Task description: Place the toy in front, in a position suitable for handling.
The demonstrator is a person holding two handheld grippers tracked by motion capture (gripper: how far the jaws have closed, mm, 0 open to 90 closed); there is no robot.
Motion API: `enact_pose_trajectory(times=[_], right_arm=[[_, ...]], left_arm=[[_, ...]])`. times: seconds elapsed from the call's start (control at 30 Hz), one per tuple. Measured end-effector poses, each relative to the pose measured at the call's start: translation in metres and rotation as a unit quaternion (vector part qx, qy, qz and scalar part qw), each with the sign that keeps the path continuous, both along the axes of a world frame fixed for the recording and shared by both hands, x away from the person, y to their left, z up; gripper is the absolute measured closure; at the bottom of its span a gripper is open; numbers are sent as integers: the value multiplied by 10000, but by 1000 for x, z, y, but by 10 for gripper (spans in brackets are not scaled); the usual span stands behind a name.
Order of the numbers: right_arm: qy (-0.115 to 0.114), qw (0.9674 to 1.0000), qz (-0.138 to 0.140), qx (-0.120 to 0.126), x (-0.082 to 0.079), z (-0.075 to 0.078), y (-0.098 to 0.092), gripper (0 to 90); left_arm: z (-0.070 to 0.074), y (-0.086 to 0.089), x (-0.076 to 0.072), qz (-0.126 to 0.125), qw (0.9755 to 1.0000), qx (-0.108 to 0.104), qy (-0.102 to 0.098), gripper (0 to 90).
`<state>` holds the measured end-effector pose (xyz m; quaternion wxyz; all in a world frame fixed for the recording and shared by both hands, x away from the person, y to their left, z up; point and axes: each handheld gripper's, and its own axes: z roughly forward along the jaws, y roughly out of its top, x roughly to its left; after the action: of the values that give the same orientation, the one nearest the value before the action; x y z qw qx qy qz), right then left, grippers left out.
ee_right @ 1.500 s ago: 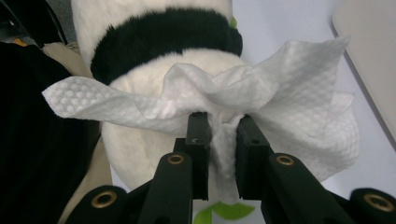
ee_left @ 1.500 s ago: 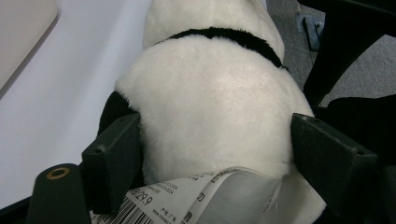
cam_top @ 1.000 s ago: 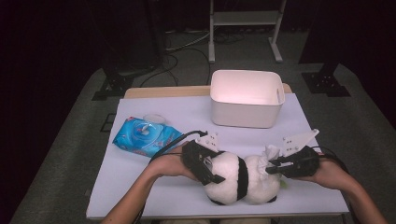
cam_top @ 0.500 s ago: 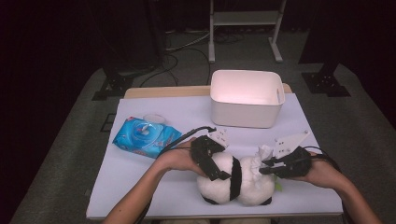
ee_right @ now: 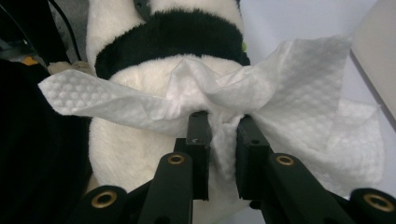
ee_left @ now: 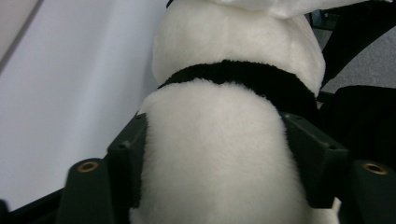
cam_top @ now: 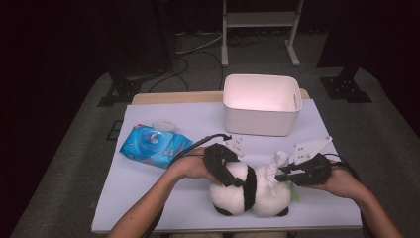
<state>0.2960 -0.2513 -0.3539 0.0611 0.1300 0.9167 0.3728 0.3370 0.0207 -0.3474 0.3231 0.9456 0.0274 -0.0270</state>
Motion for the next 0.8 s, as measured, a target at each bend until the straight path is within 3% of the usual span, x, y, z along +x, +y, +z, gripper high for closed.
enact_pose_trajectory(times=[0.2, 0.53, 0.67, 0.8], right_arm=[[-35, 9999, -122, 73, 10, 4, -3, 774], [42, 9998, -130, 162, 47, 5, 6, 774], [122, 9997, -109, 188, 61, 4, 11, 774], [260, 9993, -10, 281, 63, -2, 17, 774]], left_arm=[[8, -3, 11, -41, 9999, 142, -53, 361], [21, -4, 43, -70, 9984, 509, -244, 355], [20, -1, 54, -7, 9985, 513, -191, 342], [16, 5, 53, 38, 9992, 397, -72, 294]])
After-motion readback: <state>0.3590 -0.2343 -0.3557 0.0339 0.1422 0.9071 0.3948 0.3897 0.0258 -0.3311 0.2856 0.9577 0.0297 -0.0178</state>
